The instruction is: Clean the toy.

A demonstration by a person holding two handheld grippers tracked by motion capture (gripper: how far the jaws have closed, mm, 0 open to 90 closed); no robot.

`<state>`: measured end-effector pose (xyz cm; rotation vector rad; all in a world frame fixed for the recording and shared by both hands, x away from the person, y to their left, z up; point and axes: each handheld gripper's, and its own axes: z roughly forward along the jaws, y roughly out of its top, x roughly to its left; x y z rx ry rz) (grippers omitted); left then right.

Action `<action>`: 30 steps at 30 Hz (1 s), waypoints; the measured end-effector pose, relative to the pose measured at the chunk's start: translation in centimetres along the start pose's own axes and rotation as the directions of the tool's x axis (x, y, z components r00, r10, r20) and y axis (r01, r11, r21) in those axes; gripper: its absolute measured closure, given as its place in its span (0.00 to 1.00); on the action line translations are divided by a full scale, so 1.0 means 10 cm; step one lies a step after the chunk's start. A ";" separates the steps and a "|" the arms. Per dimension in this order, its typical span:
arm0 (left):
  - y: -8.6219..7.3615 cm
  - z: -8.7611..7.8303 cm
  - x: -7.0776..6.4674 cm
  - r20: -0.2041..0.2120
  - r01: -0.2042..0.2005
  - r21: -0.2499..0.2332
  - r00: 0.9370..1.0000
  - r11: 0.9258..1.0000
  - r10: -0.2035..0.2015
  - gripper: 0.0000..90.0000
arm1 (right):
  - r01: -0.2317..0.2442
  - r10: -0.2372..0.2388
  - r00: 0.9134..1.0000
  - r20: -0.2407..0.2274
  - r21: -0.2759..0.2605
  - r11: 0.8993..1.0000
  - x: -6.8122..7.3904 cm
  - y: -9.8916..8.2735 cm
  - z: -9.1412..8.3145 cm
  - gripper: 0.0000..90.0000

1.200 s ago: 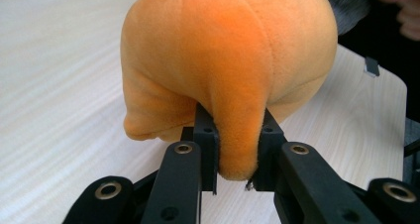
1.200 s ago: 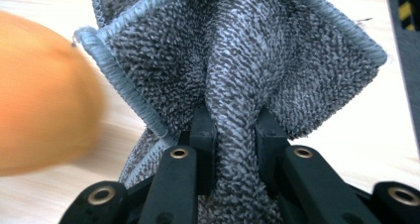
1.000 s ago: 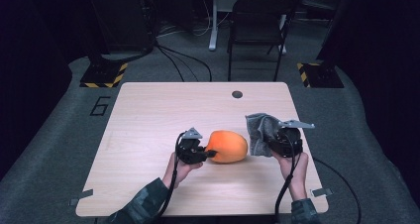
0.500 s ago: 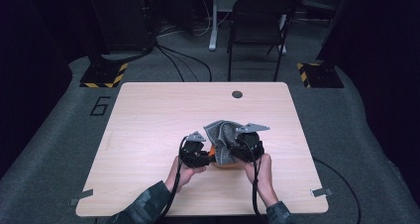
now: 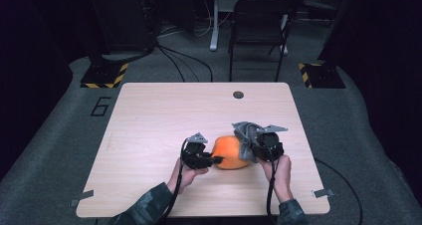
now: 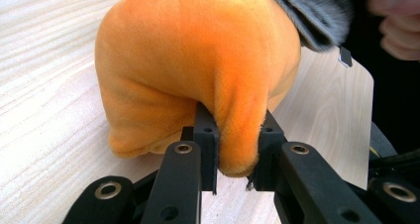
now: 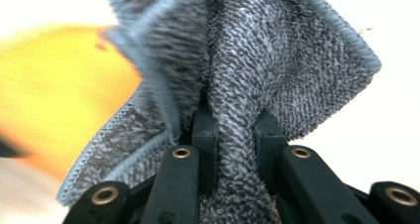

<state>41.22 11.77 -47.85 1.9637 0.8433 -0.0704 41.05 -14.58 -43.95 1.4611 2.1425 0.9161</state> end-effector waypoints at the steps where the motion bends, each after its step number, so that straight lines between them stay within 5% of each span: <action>1: 0.00 0.00 0.00 0.003 0.003 -0.002 1.000 1.000 -0.003 0.86 | -0.028 0.028 1.000 -0.001 0.027 0.999 -0.06 -0.04 0.05 0.85; 4: 0.00 0.00 0.00 0.008 0.002 -0.005 1.000 1.000 -0.002 0.86 | -0.039 0.038 0.999 0.013 0.075 0.996 -0.20 -0.14 0.22 0.85; 10: 0.00 -0.01 0.03 0.014 0.004 -0.013 1.000 1.000 -0.004 0.86 | -0.055 0.050 0.998 0.030 0.192 0.980 -0.26 -0.26 0.46 0.85; 12: 0.00 -0.02 0.03 0.012 -0.003 -0.017 1.000 1.000 0.003 0.86 | -0.060 0.054 0.998 0.041 0.184 0.981 -0.27 -0.22 0.42 0.85; 16: 0.00 -0.02 0.04 0.014 0.002 -0.019 1.000 1.000 -0.002 0.85 | -0.055 0.052 0.997 0.054 0.059 0.997 -0.30 -0.06 0.08 0.85; 18: 0.01 -0.01 0.04 0.012 -0.002 -0.023 1.000 1.000 0.002 0.85 | -0.061 0.062 0.998 0.019 -0.013 0.998 -0.26 0.03 -0.16 0.84; 22: 0.00 -0.01 0.03 0.012 -0.004 -0.020 1.000 1.000 0.005 0.85 | -0.064 0.046 0.991 -0.127 -0.146 0.987 -0.05 0.21 -0.53 0.84; 24: 0.00 -0.01 0.03 0.010 -0.012 -0.020 1.000 1.000 0.012 0.85 | -0.050 0.019 0.983 -0.183 -0.163 0.985 0.10 0.25 -0.58 0.84; 27: 0.00 -0.01 0.02 0.008 -0.012 -0.025 1.000 1.000 0.012 0.85 | 0.003 -0.040 0.974 -0.224 -0.166 0.986 0.38 0.28 -0.54 0.84; 30: -0.01 -0.01 0.02 0.005 -0.023 -0.020 1.000 1.000 0.023 0.85 | 0.064 -0.089 0.974 -0.207 -0.124 0.990 0.57 0.24 -0.37 0.84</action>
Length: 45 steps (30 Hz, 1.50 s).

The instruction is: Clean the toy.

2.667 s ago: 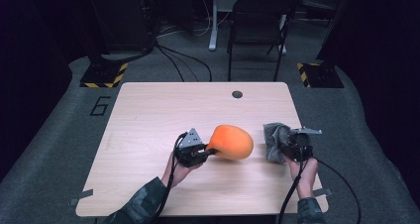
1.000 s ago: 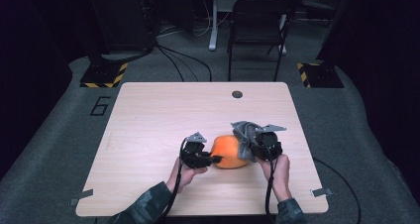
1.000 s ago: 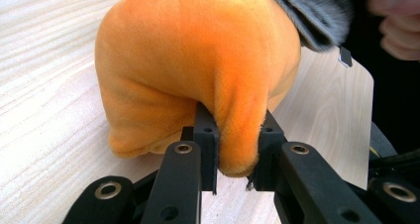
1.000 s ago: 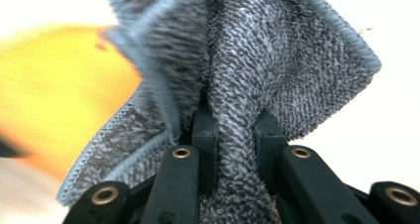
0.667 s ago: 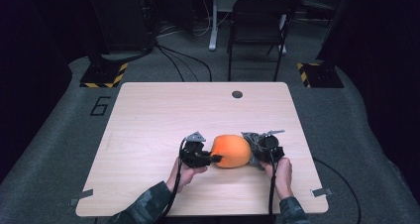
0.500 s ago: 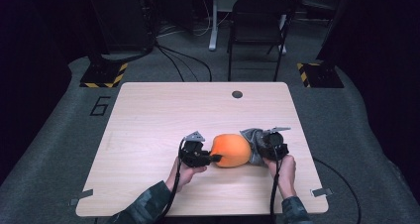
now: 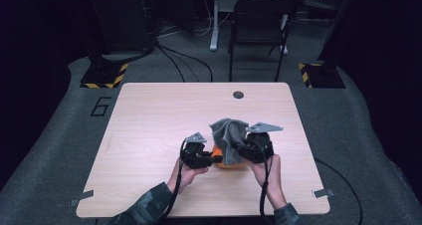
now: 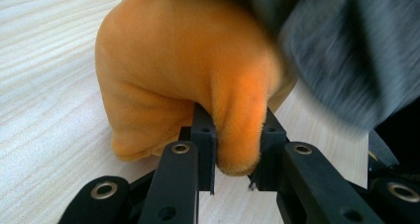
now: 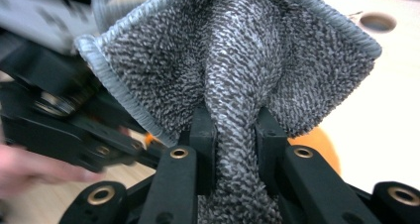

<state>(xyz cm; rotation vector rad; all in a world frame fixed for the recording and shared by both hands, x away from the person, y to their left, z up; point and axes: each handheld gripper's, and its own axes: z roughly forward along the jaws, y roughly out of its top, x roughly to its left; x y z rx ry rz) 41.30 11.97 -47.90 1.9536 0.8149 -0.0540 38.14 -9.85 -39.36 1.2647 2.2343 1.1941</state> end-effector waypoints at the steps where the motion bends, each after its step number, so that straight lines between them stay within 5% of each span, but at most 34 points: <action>1: 0.00 0.00 0.00 -0.005 0.001 0.000 1.000 1.000 -0.001 0.85 | 0.029 -0.031 0.999 0.037 0.031 0.999 0.02 -0.04 0.10 0.84; 8: -0.02 0.03 0.03 -0.001 0.004 0.007 1.000 1.000 -0.004 0.85 | 0.054 -0.064 0.987 0.146 0.073 0.996 -0.14 -0.14 0.18 0.84; 14: -0.03 0.04 0.02 0.005 0.014 0.000 1.000 1.000 -0.014 0.85 | -0.044 0.026 0.983 0.184 0.092 0.995 -0.48 -0.28 0.19 0.84; 21: -0.03 0.05 0.02 0.008 0.017 0.000 1.000 1.000 -0.017 0.85 | -0.129 0.085 0.963 0.256 0.161 0.979 -0.74 -0.47 0.34 0.84; 25: -0.03 0.05 0.03 0.014 0.024 -0.007 1.000 1.000 -0.024 0.84 | -0.141 0.085 0.959 0.271 0.196 0.970 -0.82 -0.55 0.43 0.84; 28: -0.03 0.03 0.04 0.018 0.030 -0.014 0.999 0.999 -0.030 0.85 | -0.146 0.056 0.949 0.310 0.277 0.950 -0.87 -0.63 0.56 0.84; 34: -0.04 0.02 0.06 0.025 0.036 -0.014 0.999 0.999 -0.035 0.84 | -0.126 0.031 0.953 0.302 0.301 0.945 -0.89 -0.64 0.62 0.84; 37: -0.04 0.02 0.07 0.022 0.044 -0.016 0.999 0.999 -0.044 0.84 | -0.131 0.046 0.948 0.314 0.255 0.958 -0.90 -0.55 0.45 0.84; 40: -0.04 0.03 0.08 0.022 0.045 -0.022 0.999 0.999 -0.044 0.84 | -0.139 0.091 0.951 0.296 0.147 0.979 -0.83 -0.36 0.12 0.84; 43: -0.04 0.03 0.07 0.021 0.040 -0.022 0.999 0.999 -0.039 0.84 | -0.083 0.074 0.967 0.245 0.025 0.996 -0.65 -0.15 -0.22 0.84; 45: -0.04 0.03 0.07 0.022 0.037 -0.022 0.999 0.999 -0.037 0.84 | -0.048 0.051 0.980 0.192 -0.022 0.999 -0.50 -0.05 -0.33 0.84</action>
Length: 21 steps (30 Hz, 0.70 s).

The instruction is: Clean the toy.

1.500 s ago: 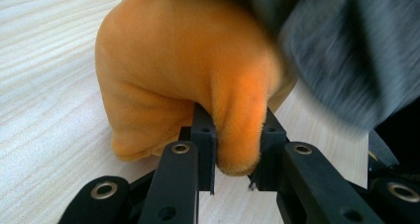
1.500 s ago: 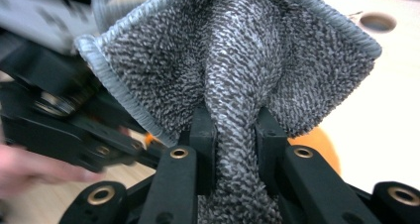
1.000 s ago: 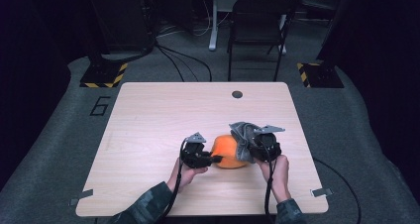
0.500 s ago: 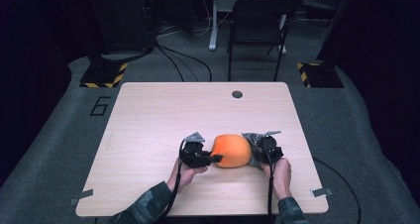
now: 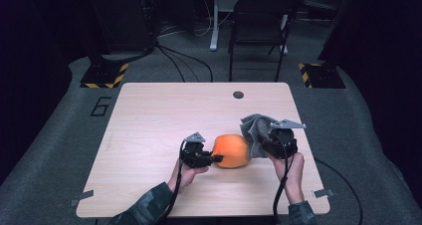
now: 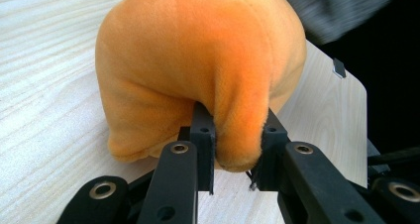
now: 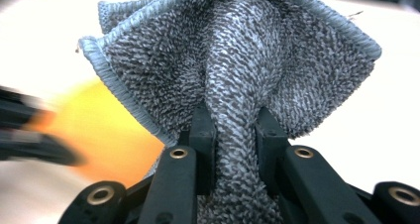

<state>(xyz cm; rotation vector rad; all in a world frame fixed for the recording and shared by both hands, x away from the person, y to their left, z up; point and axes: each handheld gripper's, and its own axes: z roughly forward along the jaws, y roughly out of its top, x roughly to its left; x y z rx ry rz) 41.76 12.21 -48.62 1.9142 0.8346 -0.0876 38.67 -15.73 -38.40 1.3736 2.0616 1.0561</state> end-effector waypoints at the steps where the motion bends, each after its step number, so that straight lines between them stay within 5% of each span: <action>1: 0.00 0.00 0.01 0.001 -0.005 0.001 1.000 1.000 0.005 0.84 | 0.012 -0.012 1.000 -0.015 -0.006 1.000 0.06 0.02 -0.02 0.84; 4: 0.00 0.00 0.01 0.002 -0.008 -0.002 1.000 1.000 0.008 0.83 | 0.072 -0.070 0.997 -0.044 0.041 0.997 0.30 0.01 0.11 0.84; 6: -0.01 0.00 0.01 -0.013 -0.002 0.000 1.000 1.000 0.002 0.82 | 0.102 -0.101 0.995 -0.011 0.119 0.988 0.37 -0.08 0.34 0.84; 8: -0.02 0.01 0.04 -0.014 -0.010 0.004 1.000 1.000 0.011 0.80 | 0.114 -0.115 0.993 0.004 0.139 0.984 0.38 -0.17 0.50 0.84; 15: -0.03 0.01 0.08 -0.009 -0.035 -0.016 0.999 0.999 0.035 0.66 | 0.094 -0.095 0.995 0.001 0.143 0.985 0.34 -0.19 0.56 0.85; 21: -0.04 -0.02 0.09 -0.022 -0.116 -0.037 0.993 0.993 0.115 0.45 | 0.081 -0.081 0.997 -0.003 0.145 0.986 0.28 -0.18 0.60 0.85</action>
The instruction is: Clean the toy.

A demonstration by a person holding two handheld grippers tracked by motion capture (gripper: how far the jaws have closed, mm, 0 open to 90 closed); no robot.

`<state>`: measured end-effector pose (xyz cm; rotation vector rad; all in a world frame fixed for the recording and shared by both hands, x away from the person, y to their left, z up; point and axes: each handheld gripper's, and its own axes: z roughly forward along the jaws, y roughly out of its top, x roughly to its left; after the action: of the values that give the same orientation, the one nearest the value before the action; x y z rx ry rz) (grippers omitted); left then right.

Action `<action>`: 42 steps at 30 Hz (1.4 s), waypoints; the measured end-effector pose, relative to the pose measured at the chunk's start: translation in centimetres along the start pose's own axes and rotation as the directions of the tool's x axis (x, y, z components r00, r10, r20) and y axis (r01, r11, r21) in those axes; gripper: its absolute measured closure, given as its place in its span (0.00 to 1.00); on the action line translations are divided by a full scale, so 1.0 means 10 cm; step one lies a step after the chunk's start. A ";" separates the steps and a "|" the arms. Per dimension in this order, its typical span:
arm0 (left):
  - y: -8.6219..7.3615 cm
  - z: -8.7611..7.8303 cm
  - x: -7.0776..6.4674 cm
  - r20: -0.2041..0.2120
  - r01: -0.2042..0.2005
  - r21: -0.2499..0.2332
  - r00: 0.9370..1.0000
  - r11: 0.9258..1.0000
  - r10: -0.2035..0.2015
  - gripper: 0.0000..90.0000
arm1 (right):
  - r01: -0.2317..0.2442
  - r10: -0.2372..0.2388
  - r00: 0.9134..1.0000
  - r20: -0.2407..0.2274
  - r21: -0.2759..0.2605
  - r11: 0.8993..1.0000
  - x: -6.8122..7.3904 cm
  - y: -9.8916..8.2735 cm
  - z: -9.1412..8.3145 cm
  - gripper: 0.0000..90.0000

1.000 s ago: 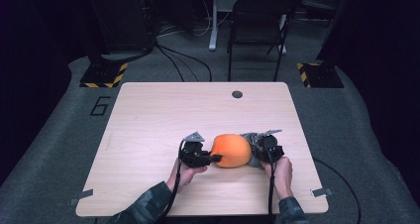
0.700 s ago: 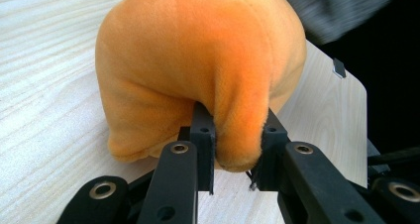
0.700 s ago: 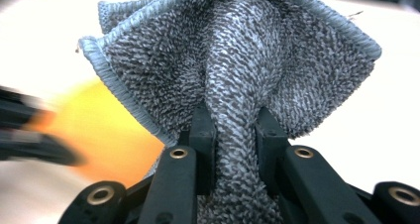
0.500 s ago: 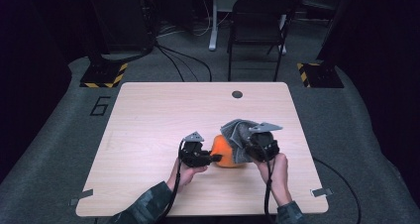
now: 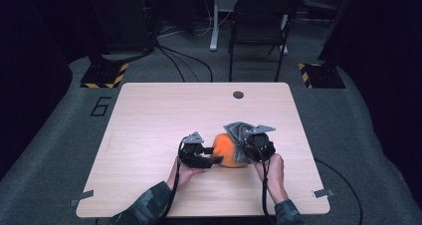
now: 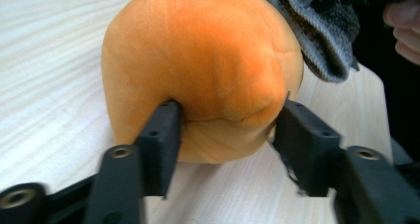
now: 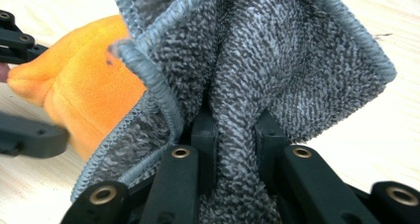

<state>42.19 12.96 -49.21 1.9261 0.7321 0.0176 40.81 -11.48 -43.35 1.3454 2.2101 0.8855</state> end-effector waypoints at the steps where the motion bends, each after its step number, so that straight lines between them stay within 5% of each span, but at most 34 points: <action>1: 0.00 -0.02 0.00 -0.013 -0.011 -0.006 1.000 1.000 0.011 0.42 | 0.003 -0.003 1.000 -0.003 0.000 1.000 -0.02 0.00 0.00 0.85; 7: -0.03 -0.07 0.02 -0.064 -0.140 -0.004 0.988 0.990 0.139 0.33 | -0.014 0.014 1.000 -0.007 0.001 1.000 -0.04 0.01 0.02 0.85; 9: -0.08 -0.06 0.02 -0.083 -0.227 0.006 0.971 0.974 0.226 0.24 | -0.004 0.004 1.000 -0.010 -0.002 1.000 -0.05 0.01 0.02 0.85; 11: -0.12 -0.02 0.03 -0.115 -0.314 0.037 0.942 0.949 0.316 0.22 | -0.007 0.007 1.000 -0.011 -0.001 1.000 -0.05 0.01 0.03 0.85; 18: -0.17 0.08 0.06 -0.146 -0.446 0.076 0.880 0.892 0.452 0.18 | -0.012 0.012 1.000 -0.016 0.000 1.000 -0.06 0.02 0.04 0.85; 21: -0.19 0.15 0.10 -0.154 -0.477 0.116 0.858 0.871 0.491 0.18 | -0.006 0.006 1.000 -0.018 -0.001 1.000 -0.06 0.02 0.04 0.85; 26: -0.19 0.20 0.14 -0.172 -0.508 0.141 0.833 0.850 0.526 0.18 | -0.017 0.017 1.000 -0.025 0.002 1.000 -0.07 0.02 0.04 0.85; 30: -0.20 0.24 0.14 -0.154 -0.511 0.134 0.836 0.849 0.527 0.18 | -0.024 0.024 0.999 -0.025 0.003 1.000 -0.07 0.02 0.04 0.85; 32: -0.20 0.26 0.13 -0.143 -0.526 0.137 0.828 0.839 0.542 0.22 | -0.015 0.015 1.000 -0.026 -0.002 1.000 -0.08 0.02 0.05 0.85; 38: -0.20 0.28 0.12 -0.143 -0.526 0.130 0.829 0.841 0.540 0.42 | -0.020 0.020 0.999 -0.031 -0.004 1.000 -0.08 0.02 0.04 0.85; 39: -0.19 0.28 0.12 -0.142 -0.529 0.140 0.826 0.837 0.546 0.47 | -0.021 0.021 0.999 -0.031 -0.004 1.000 -0.08 0.02 0.04 0.85; 41: -0.19 0.30 0.12 -0.143 -0.513 0.158 0.834 0.844 0.534 0.54 | -0.024 0.024 0.999 -0.040 -0.008 1.000 -0.08 0.02 0.05 0.85; 42: -0.18 0.30 0.11 -0.150 -0.514 0.166 0.831 0.842 0.536 0.60 | -0.028 0.028 0.999 -0.042 -0.007 1.000 -0.07 0.02 0.04 0.85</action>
<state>43.23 11.57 -52.48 2.2105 0.3023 0.5206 41.52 -11.93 -43.51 1.3696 2.2223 0.9396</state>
